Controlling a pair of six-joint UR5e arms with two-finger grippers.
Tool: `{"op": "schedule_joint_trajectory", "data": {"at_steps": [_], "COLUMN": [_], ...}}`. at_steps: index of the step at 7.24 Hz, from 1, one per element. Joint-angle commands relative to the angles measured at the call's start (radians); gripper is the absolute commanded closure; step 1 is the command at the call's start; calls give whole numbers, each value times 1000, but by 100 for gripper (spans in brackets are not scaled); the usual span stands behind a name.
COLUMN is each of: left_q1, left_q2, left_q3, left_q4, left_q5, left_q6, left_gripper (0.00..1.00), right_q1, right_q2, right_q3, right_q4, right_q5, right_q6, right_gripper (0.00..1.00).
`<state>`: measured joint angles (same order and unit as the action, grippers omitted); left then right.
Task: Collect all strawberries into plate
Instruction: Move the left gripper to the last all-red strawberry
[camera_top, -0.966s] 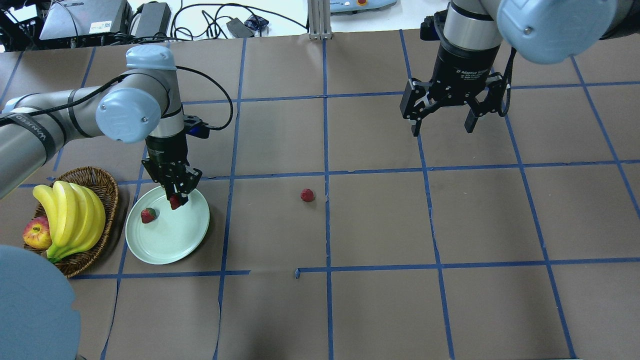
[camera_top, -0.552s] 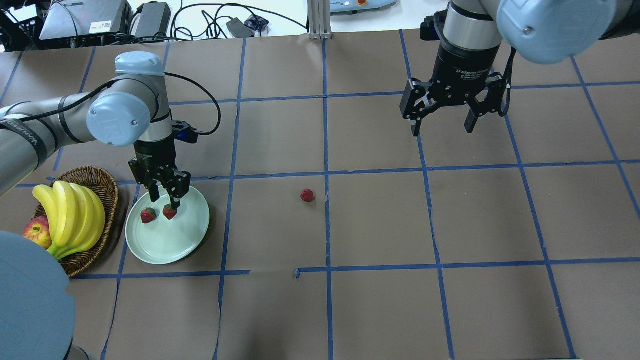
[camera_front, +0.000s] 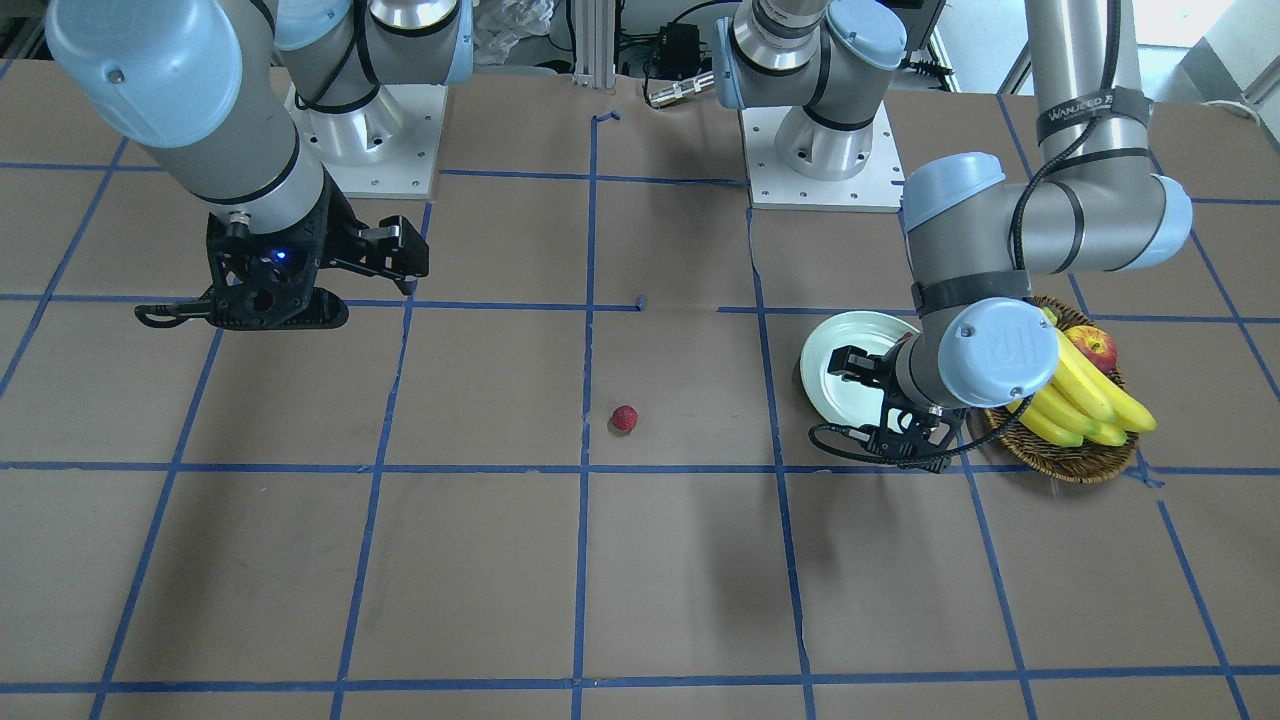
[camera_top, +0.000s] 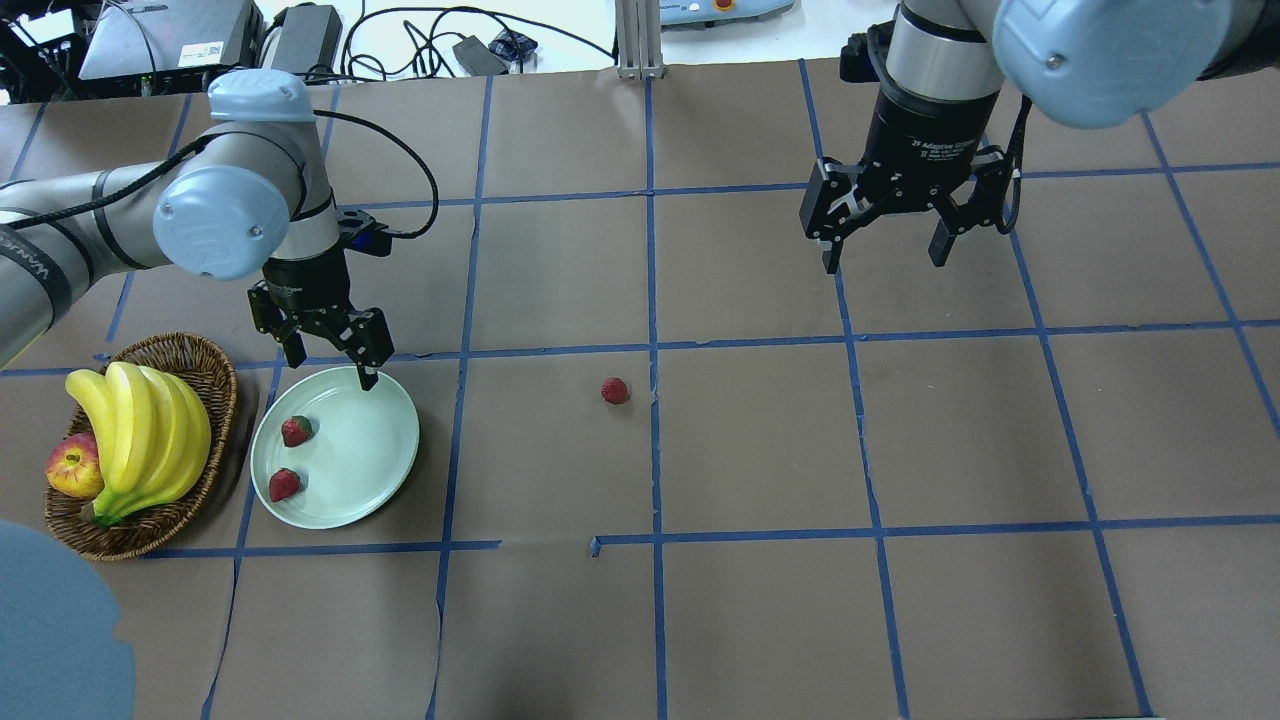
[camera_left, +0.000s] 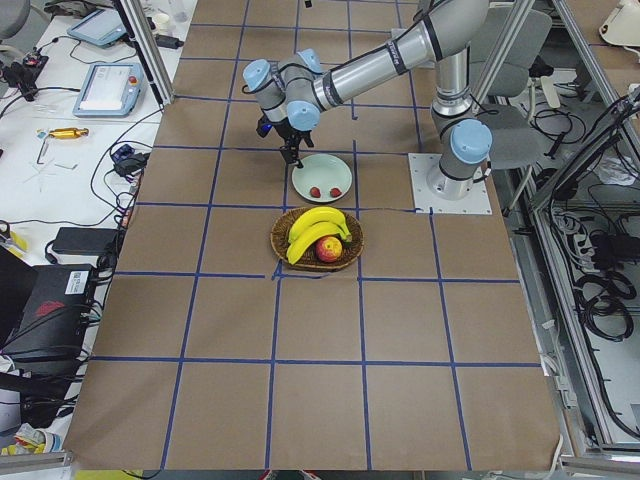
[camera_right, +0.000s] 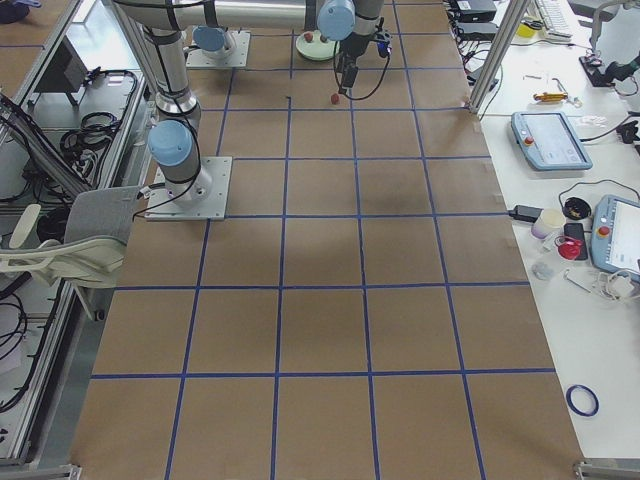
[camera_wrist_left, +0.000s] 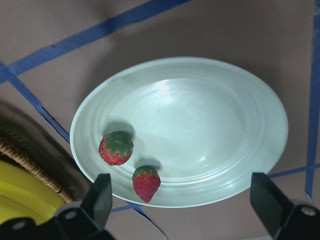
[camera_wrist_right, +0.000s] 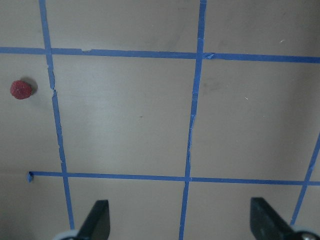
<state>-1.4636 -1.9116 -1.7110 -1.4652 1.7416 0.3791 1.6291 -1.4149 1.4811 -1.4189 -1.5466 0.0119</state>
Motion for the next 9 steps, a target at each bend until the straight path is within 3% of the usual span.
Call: {"op": "schedule_joint_trajectory", "data": {"at_steps": [1,5,6,8,9], "left_q1": [-62,-239,-282,-319,-339], "left_q2": [23,17,11,-13,-27], "left_q3": [24,19,19,4,2], "left_q4": [64,202,206,305,305], "left_q5": [-97,-226,-228,-348,-349], "left_q6": [-159,-593,-662,-782,-789], "left_gripper": [0,0,0,0,0], "right_q1": [0,0,0,-2,-2], "right_q2": [1,1,-1,-1,-1], "right_q3": [-1,-1,-1,-1,-1], "right_q4": [0,0,0,2,2], "right_q5": [-3,-10,-12,-15,-13], "right_q6": [-1,-3,-4,-10,-10], "right_gripper": [0,0,0,0,0]}}
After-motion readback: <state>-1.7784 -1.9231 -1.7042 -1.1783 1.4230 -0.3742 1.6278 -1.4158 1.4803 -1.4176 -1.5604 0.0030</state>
